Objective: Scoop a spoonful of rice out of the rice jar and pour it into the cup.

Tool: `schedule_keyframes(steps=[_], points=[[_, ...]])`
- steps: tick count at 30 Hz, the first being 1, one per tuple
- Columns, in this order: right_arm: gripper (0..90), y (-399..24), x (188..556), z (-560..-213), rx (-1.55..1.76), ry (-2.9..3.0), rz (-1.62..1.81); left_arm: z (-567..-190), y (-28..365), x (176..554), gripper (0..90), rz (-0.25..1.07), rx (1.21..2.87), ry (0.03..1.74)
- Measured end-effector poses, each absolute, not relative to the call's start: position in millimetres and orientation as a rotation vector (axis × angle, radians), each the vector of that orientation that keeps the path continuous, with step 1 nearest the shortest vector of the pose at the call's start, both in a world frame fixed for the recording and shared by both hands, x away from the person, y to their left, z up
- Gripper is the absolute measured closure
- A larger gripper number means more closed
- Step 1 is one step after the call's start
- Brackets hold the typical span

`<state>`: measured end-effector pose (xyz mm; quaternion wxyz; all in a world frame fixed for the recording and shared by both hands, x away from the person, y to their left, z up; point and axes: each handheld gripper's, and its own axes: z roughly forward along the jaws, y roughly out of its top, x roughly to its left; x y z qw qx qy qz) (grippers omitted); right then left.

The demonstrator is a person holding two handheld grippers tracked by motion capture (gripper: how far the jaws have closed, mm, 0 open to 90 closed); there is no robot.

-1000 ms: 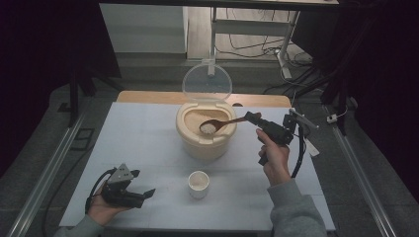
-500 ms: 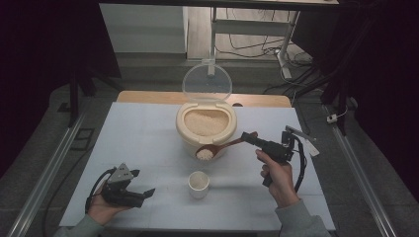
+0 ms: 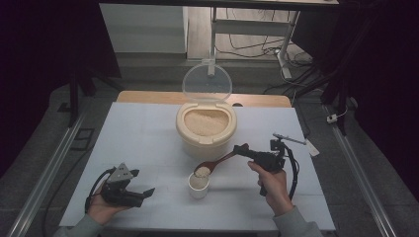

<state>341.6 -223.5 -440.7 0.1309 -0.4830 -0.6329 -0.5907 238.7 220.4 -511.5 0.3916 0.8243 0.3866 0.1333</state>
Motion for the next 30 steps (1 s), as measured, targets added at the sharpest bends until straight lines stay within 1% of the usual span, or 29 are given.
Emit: schedule_keyframes(steps=[10,19,30], points=[[82.8,-212,335,-432,-1.33,-2.013,-1.764,-512,220,238,11.7,0.339,2.098,0.977],[82.7,-204,318,-416,-1.137,-2.226,-1.885,-512,219,238,11.8,0.338,2.101,0.974],[82.8,-215,313,-410,-1.063,-2.227,-1.979,-512,220,239,11.8,0.342,2.097,0.974]])
